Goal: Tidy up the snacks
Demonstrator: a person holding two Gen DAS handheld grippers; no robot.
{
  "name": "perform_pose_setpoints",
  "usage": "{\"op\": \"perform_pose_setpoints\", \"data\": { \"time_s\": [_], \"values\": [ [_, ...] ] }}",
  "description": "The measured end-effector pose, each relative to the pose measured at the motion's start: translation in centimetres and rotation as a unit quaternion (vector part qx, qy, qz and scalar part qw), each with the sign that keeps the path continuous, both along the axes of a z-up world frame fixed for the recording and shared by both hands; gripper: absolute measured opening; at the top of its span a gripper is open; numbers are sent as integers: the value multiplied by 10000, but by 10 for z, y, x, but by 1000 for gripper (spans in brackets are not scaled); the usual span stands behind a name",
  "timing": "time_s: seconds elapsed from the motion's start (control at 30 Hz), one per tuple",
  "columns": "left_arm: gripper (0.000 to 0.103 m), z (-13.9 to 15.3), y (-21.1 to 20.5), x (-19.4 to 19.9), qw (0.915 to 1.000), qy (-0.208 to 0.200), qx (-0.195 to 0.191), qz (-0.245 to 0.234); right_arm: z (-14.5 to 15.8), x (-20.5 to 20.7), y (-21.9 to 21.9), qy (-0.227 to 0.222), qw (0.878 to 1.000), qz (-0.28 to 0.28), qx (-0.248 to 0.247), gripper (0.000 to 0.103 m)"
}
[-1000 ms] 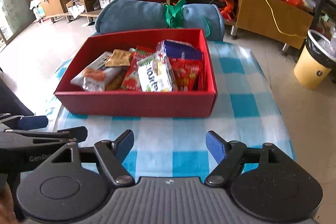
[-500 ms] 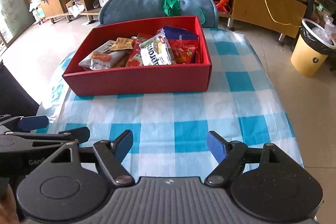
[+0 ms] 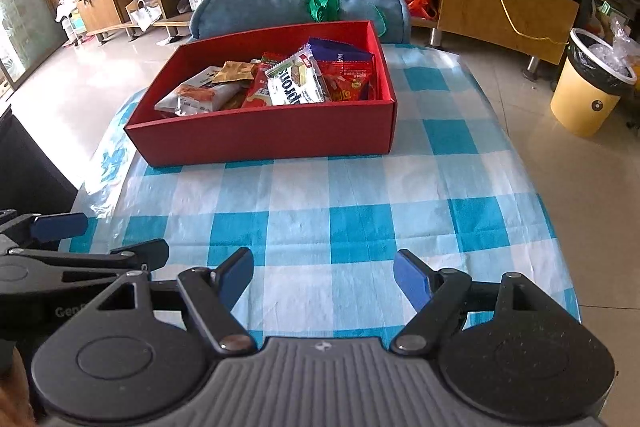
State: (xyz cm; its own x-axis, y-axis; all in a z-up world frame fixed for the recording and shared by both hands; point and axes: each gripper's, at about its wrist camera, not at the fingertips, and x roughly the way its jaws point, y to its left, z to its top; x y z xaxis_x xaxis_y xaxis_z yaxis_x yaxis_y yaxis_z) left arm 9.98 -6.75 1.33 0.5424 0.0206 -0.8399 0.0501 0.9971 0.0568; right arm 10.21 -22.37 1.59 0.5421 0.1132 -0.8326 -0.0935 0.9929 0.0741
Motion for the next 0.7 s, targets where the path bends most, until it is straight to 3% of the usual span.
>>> {"op": "perform_pose_setpoints", "data": {
  "time_s": [0.7],
  "values": [
    [88, 0, -2, -10, 10000, -73, 26, -30, -1, -6, -1, 9, 10000, 4, 13, 74]
  ]
}}
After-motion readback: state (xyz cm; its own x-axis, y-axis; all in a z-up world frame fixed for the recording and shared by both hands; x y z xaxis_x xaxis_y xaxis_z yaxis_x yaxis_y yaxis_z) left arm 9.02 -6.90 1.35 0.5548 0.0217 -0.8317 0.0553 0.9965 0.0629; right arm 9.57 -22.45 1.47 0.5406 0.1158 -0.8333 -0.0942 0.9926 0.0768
